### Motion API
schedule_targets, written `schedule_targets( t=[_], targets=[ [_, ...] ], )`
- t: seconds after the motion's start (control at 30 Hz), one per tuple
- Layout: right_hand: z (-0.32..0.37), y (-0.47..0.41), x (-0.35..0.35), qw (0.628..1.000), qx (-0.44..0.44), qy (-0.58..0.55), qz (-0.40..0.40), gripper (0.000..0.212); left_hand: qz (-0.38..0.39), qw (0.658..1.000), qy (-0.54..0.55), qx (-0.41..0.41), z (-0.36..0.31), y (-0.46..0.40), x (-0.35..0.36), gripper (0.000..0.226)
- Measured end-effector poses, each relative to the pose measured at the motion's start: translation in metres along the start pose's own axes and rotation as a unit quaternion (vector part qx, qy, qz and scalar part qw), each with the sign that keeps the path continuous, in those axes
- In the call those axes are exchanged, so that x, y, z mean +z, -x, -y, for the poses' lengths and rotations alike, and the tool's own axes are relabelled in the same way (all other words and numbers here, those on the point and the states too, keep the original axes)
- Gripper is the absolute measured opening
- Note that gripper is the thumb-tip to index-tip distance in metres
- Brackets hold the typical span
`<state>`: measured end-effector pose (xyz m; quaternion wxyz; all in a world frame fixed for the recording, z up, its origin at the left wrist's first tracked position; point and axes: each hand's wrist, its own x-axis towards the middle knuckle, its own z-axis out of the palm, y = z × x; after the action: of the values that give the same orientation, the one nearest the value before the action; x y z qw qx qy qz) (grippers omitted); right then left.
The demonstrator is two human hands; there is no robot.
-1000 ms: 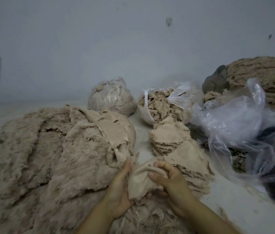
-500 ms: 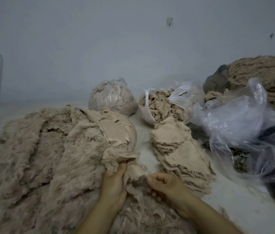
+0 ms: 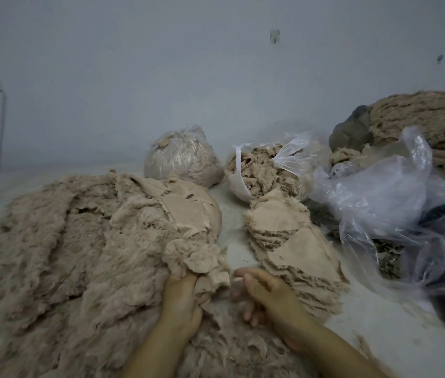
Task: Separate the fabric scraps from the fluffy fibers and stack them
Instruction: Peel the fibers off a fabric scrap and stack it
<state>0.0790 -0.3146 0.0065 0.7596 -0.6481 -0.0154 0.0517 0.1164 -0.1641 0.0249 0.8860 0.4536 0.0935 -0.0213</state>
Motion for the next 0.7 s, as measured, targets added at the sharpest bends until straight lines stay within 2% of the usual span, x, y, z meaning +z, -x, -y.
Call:
schedule_targets(
  t=[0.1, 0.17, 0.37, 0.4, 0.47, 0.57, 0.7],
  targets=[
    [0.001, 0.001, -0.003, 0.998, 0.027, -0.053, 0.017, 0.053, 0.028, 1.000, -0.006, 0.001, 0.001, 0.004, 0.002, 0.015],
    [0.003, 0.003, -0.006, 0.998, 0.033, -0.040, 0.035, 0.055, 0.045, 0.999, -0.013, -0.001, 0.002, 0.006, 0.002, 0.015],
    [0.000, 0.005, -0.001, 0.997, 0.051, -0.006, 0.056, 0.004, 0.054, 0.997, -0.052, -0.029, 0.007, 0.002, -0.001, 0.020],
    [0.000, 0.005, 0.000, 0.998, 0.047, 0.003, 0.053, 0.003, 0.054, 0.997, -0.047, -0.035, 0.006, 0.001, -0.001, 0.019],
    [0.003, 0.004, -0.003, 0.999, 0.028, 0.014, 0.026, 0.010, 0.036, 0.998, -0.015, -0.041, 0.000, -0.003, -0.003, 0.014],
    [0.007, 0.002, -0.012, 0.999, 0.005, 0.033, -0.005, 0.015, 0.019, 0.996, 0.069, -0.061, -0.009, -0.008, -0.006, 0.021],
    [0.009, 0.004, -0.017, 0.993, 0.047, 0.073, 0.079, 0.016, 0.045, 0.988, 0.120, -0.087, -0.009, -0.006, -0.006, 0.024]
  ],
)
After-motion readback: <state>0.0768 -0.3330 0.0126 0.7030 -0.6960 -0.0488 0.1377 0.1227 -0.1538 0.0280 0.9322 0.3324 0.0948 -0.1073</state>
